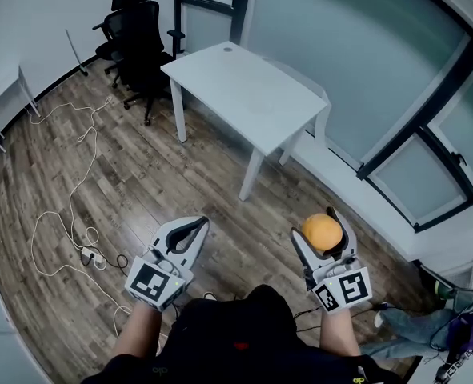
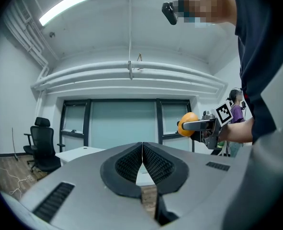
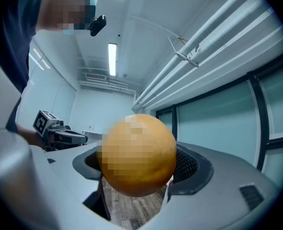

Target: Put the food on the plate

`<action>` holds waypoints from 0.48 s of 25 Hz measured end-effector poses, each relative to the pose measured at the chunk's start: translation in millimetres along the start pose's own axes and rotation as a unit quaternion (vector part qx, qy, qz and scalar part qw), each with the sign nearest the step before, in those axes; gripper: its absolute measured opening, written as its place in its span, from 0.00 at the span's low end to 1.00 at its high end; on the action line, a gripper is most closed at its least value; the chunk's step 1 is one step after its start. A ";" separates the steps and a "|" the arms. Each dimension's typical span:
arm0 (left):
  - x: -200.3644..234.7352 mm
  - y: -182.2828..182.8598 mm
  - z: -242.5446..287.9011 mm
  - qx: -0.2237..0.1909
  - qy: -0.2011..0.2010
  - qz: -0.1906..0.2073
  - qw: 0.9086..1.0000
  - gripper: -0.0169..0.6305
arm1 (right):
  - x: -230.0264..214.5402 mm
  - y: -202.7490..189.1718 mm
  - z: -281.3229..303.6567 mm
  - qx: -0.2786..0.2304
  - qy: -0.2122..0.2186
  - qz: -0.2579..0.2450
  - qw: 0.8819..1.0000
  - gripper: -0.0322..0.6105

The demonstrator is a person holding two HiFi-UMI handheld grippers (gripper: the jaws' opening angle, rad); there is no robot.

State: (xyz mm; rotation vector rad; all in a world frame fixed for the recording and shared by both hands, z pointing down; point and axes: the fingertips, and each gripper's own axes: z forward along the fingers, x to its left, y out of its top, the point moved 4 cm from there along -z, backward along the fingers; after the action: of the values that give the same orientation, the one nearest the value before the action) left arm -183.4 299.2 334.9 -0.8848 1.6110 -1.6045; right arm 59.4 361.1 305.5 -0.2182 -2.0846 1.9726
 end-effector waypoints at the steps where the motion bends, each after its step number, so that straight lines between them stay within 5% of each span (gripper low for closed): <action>1: 5.7 -1.4 -1.5 0.001 -0.001 -0.001 1.000 0.06 | 3.2 -1.1 5.5 0.003 -0.001 -0.002 1.000 0.64; 12: 68.0 -7.9 36.9 0.005 0.022 -0.008 1.000 0.06 | -32.9 -17.0 84.7 0.011 -0.005 0.003 1.000 0.64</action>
State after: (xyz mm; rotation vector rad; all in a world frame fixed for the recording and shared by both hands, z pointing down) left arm -188.3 221.9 342.4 -0.8642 1.6292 -1.6526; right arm 67.4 269.5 316.0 -0.2122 -2.0703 2.0028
